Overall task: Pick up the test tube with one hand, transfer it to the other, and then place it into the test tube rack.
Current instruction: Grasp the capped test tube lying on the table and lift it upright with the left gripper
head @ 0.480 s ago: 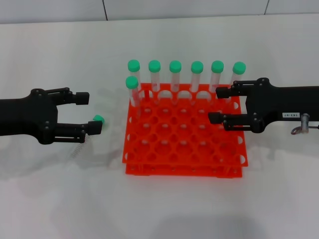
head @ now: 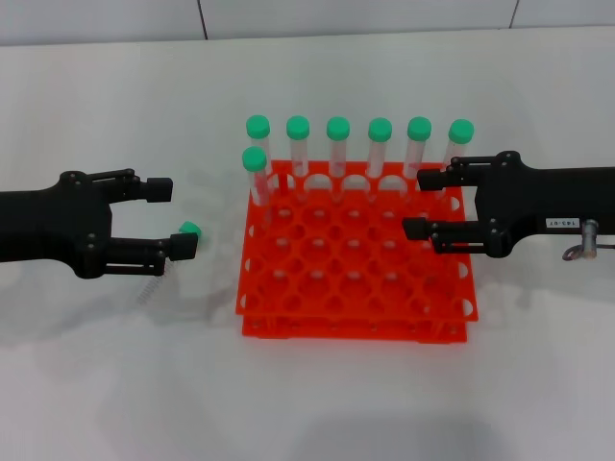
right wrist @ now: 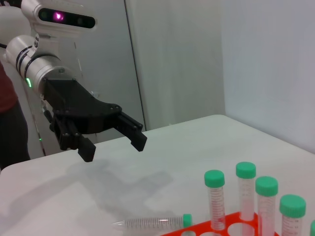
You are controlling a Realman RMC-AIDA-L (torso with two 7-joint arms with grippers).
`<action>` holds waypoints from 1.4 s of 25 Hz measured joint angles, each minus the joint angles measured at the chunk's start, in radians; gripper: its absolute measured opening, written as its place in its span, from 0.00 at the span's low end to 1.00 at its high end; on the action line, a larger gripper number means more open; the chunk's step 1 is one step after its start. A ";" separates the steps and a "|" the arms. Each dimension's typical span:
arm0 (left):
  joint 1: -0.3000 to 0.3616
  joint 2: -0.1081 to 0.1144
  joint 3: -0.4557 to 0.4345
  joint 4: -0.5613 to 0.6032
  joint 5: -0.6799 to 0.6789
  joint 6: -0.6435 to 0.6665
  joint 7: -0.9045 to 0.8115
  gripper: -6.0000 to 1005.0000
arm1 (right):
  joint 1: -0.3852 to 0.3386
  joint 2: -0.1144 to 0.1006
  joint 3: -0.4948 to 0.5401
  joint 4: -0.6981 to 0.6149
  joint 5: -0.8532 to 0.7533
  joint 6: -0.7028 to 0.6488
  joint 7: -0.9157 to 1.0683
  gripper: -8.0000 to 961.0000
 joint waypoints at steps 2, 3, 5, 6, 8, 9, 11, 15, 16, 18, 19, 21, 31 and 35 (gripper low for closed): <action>0.000 0.000 0.000 0.000 0.000 0.000 -0.001 0.86 | 0.000 0.000 0.000 0.000 0.000 0.000 0.000 0.68; 0.000 0.000 0.000 0.000 0.000 0.000 -0.001 0.86 | 0.000 0.000 0.000 0.000 0.000 0.000 0.000 0.68; 0.000 0.001 -0.001 0.000 0.000 0.000 -0.003 0.86 | 0.000 0.000 0.000 -0.001 0.000 0.000 0.000 0.68; 0.000 0.002 -0.002 0.000 0.000 0.000 -0.004 0.86 | 0.000 0.000 0.000 -0.001 0.000 0.000 0.000 0.68; 0.000 0.005 -0.004 0.000 0.001 -0.004 -0.006 0.86 | 0.000 0.001 0.000 -0.001 0.000 0.002 0.001 0.68; 0.000 0.006 -0.004 0.000 0.004 -0.005 -0.008 0.86 | 0.000 0.002 0.000 -0.001 0.000 0.002 0.001 0.68; -0.002 0.009 -0.005 0.008 0.019 -0.008 -0.024 0.86 | 0.000 0.003 0.000 -0.001 0.000 0.005 0.001 0.68; -0.019 0.022 -0.007 0.035 0.070 -0.009 -0.088 0.86 | 0.003 0.006 0.000 0.000 0.000 0.008 0.003 0.68; -0.024 0.025 -0.008 0.040 0.086 -0.008 -0.106 0.86 | 0.003 0.006 -0.001 0.001 0.001 0.008 0.003 0.68; -0.036 0.031 -0.008 0.050 0.122 -0.005 -0.143 0.86 | 0.004 0.007 -0.004 0.002 0.004 0.008 0.004 0.68; -0.043 0.035 -0.008 0.052 0.138 -0.004 -0.164 0.86 | 0.004 0.007 -0.005 0.003 0.005 0.008 0.004 0.68; -0.058 0.042 -0.008 0.053 0.169 -0.004 -0.210 0.86 | 0.005 0.008 -0.007 0.003 0.007 0.008 0.004 0.68; -0.152 0.068 -0.007 0.053 0.341 -0.057 -0.472 0.86 | 0.009 0.008 -0.004 0.005 0.011 0.010 0.005 0.68; -0.194 0.076 -0.001 0.053 0.418 -0.034 -0.525 0.86 | 0.010 0.009 -0.001 0.005 0.011 0.011 0.005 0.68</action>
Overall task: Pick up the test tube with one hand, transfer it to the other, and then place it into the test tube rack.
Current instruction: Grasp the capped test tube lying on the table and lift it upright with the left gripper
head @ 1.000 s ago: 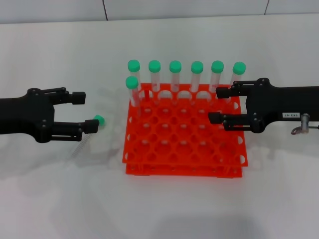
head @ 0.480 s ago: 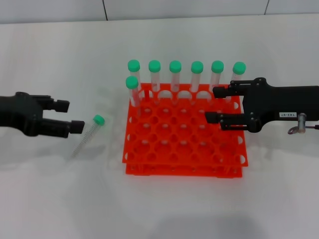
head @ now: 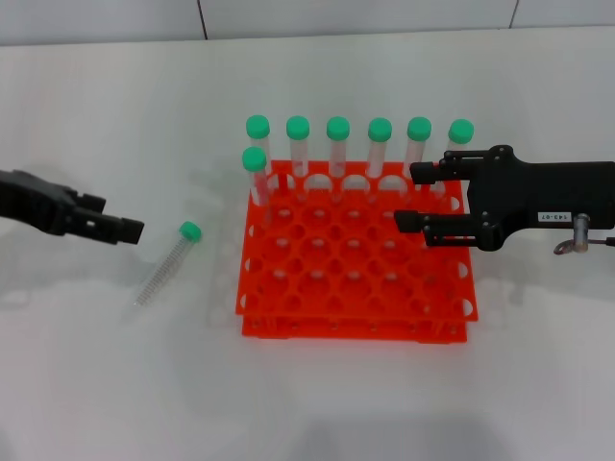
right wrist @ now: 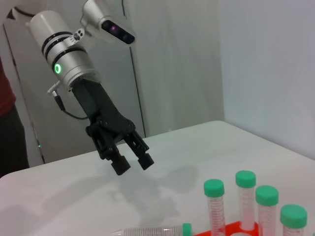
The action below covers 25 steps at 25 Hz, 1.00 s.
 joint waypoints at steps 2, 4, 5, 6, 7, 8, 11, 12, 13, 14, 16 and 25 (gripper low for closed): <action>-0.015 0.001 0.001 -0.003 0.040 0.009 -0.014 0.86 | 0.000 0.000 0.000 0.000 0.000 0.002 0.000 0.68; -0.029 0.002 0.004 -0.006 0.083 0.013 -0.026 0.86 | 0.000 0.000 0.001 -0.002 0.000 0.003 0.000 0.68; -0.038 0.002 0.006 -0.009 0.111 0.013 -0.032 0.86 | 0.000 0.000 0.001 -0.003 0.000 0.004 0.000 0.68; -0.045 0.001 0.008 -0.010 0.137 0.013 -0.039 0.86 | 0.000 0.000 0.000 -0.005 0.000 0.004 0.000 0.68; -0.051 -0.001 0.010 -0.011 0.157 0.011 -0.045 0.86 | 0.000 0.000 0.000 -0.005 0.000 0.004 0.000 0.68; -0.058 -0.003 0.012 -0.012 0.179 0.009 -0.052 0.86 | 0.000 0.000 -0.001 -0.006 0.001 0.004 -0.001 0.68; -0.076 -0.015 0.024 -0.023 0.234 -0.003 -0.067 0.86 | 0.000 0.000 -0.003 -0.007 0.001 0.004 -0.004 0.68; -0.078 -0.020 0.034 -0.027 0.241 -0.009 -0.072 0.86 | 0.001 0.000 -0.004 -0.007 0.001 0.004 -0.005 0.68; -0.079 -0.024 0.047 -0.029 0.244 -0.016 -0.078 0.86 | 0.001 0.000 -0.004 -0.007 0.001 0.005 -0.006 0.68; -0.079 -0.027 0.060 -0.032 0.246 -0.022 -0.084 0.86 | 0.001 0.000 -0.005 -0.007 0.001 0.005 -0.006 0.68; -0.081 -0.033 0.084 -0.037 0.246 -0.032 -0.096 0.86 | 0.001 0.000 -0.005 -0.006 0.001 0.005 -0.007 0.68; -0.093 -0.047 0.173 -0.075 0.263 -0.091 -0.135 0.86 | 0.001 0.000 -0.005 -0.001 0.002 0.007 -0.008 0.68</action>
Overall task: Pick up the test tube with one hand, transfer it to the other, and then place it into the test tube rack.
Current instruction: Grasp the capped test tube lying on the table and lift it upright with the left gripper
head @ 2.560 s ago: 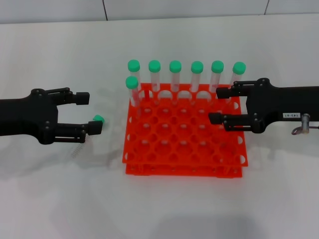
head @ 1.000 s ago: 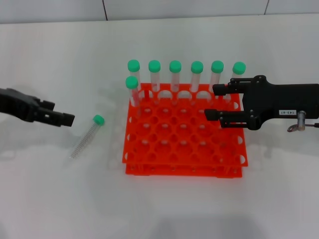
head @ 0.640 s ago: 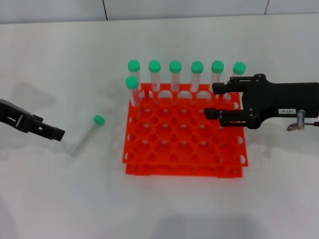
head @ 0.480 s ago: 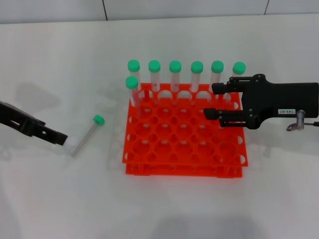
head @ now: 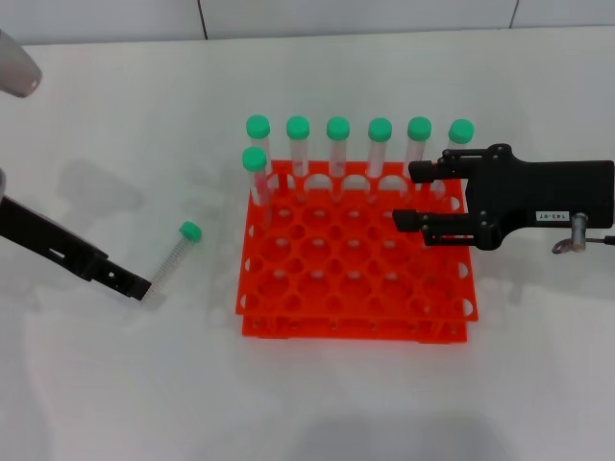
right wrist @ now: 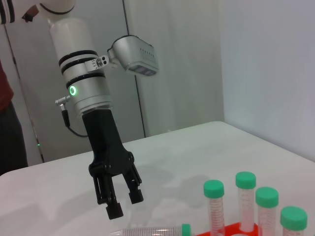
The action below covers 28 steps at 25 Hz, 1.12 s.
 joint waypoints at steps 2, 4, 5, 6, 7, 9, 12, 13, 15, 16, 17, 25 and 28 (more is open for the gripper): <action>-0.001 -0.002 0.002 -0.004 0.005 -0.005 -0.001 0.86 | 0.000 0.000 0.000 0.001 0.000 0.001 0.000 0.68; -0.003 -0.005 0.007 -0.014 0.013 -0.019 -0.002 0.86 | 0.000 0.000 0.000 0.001 0.000 0.001 0.000 0.68; -0.006 -0.006 0.007 -0.024 0.015 -0.026 -0.001 0.86 | 0.000 0.000 0.000 0.001 0.000 0.001 0.000 0.68; -0.008 -0.007 0.008 -0.033 0.015 -0.032 0.000 0.86 | 0.000 0.000 0.000 0.001 0.000 0.001 0.000 0.68; -0.009 -0.008 0.008 -0.036 0.015 -0.035 0.002 0.86 | 0.000 0.000 0.000 0.002 0.000 0.001 0.000 0.68; -0.010 -0.013 0.009 -0.042 0.015 -0.047 0.006 0.86 | 0.000 0.000 0.000 0.002 0.000 0.002 0.000 0.68; -0.011 -0.021 0.012 -0.043 0.015 -0.055 0.011 0.86 | 0.000 0.000 0.000 0.003 0.000 0.005 0.000 0.68; -0.011 -0.022 0.016 -0.043 0.015 -0.056 0.012 0.86 | 0.000 0.000 0.000 0.003 0.000 0.005 0.000 0.68; -0.011 -0.023 0.022 -0.044 0.016 -0.057 0.013 0.86 | 0.000 0.000 0.000 0.003 0.000 0.005 0.000 0.68; -0.011 -0.025 0.025 -0.044 0.016 -0.057 0.013 0.86 | 0.000 0.000 0.000 0.003 0.000 0.006 0.000 0.68; -0.011 -0.025 0.028 -0.044 0.016 -0.058 0.013 0.86 | 0.000 0.000 0.000 0.003 0.000 0.007 0.000 0.68; -0.011 -0.026 0.036 -0.069 0.016 -0.081 0.021 0.85 | 0.000 0.000 0.000 0.005 0.000 0.007 0.000 0.68; -0.010 -0.026 0.036 -0.069 0.016 -0.083 0.025 0.85 | 0.000 0.000 0.000 0.006 0.000 0.007 0.000 0.68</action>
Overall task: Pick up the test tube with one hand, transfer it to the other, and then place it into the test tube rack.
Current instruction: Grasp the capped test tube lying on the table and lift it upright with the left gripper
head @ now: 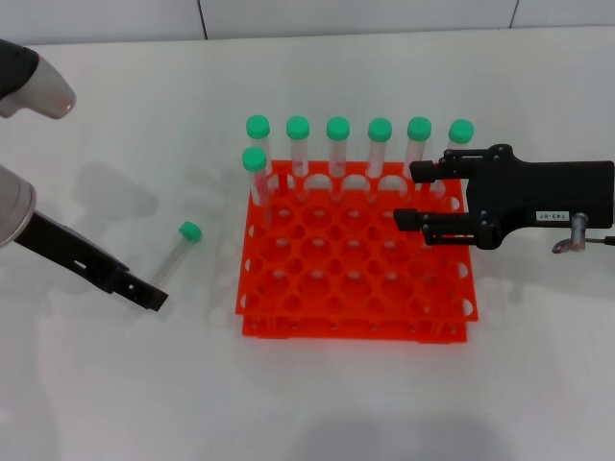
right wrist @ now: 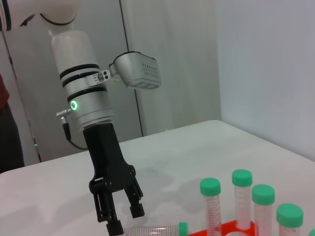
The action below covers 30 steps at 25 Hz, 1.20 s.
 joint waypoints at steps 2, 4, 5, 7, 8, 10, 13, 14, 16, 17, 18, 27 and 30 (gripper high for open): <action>0.001 -0.001 0.000 0.000 0.000 -0.001 0.004 0.85 | 0.000 0.000 0.000 0.000 0.000 0.000 0.000 0.68; 0.002 -0.002 0.000 0.000 0.000 -0.001 0.008 0.83 | 0.000 0.000 -0.001 0.000 0.000 0.000 0.000 0.68; 0.002 -0.002 0.000 0.000 0.000 -0.001 0.009 0.81 | 0.000 0.000 -0.001 0.000 0.000 0.000 0.000 0.68; 0.002 -0.003 0.002 -0.007 0.001 -0.002 0.011 0.78 | 0.000 0.000 -0.002 0.000 0.000 0.000 0.000 0.68; 0.001 -0.003 0.005 -0.014 0.001 -0.003 0.013 0.76 | 0.000 0.000 -0.002 0.000 0.000 0.000 0.000 0.68; 0.000 -0.003 0.010 -0.018 0.001 -0.005 0.014 0.72 | 0.000 0.000 -0.002 0.000 0.000 0.001 0.000 0.68; -0.001 -0.002 0.013 -0.019 0.002 -0.012 0.014 0.70 | 0.000 0.000 -0.002 0.000 0.000 0.003 0.000 0.68; -0.001 -0.002 0.013 -0.019 0.002 -0.013 0.013 0.71 | 0.000 0.000 -0.002 0.000 0.000 0.003 0.000 0.68; -0.001 -0.001 0.014 -0.020 0.002 -0.015 0.013 0.71 | 0.000 0.000 -0.002 0.000 0.000 0.003 0.000 0.68; -0.002 0.000 0.014 -0.020 0.002 -0.015 0.013 0.71 | 0.000 0.000 -0.002 0.000 0.000 0.004 0.000 0.68; -0.002 0.000 0.014 -0.021 0.002 -0.015 0.014 0.71 | 0.000 0.000 -0.002 0.000 0.000 0.004 0.000 0.68; -0.004 -0.001 0.015 -0.021 0.013 -0.016 0.012 0.62 | 0.001 0.000 -0.002 0.000 0.000 0.005 0.000 0.68; -0.004 -0.002 0.015 -0.021 0.016 -0.018 0.010 0.56 | 0.002 0.000 -0.002 0.000 0.000 0.004 0.000 0.68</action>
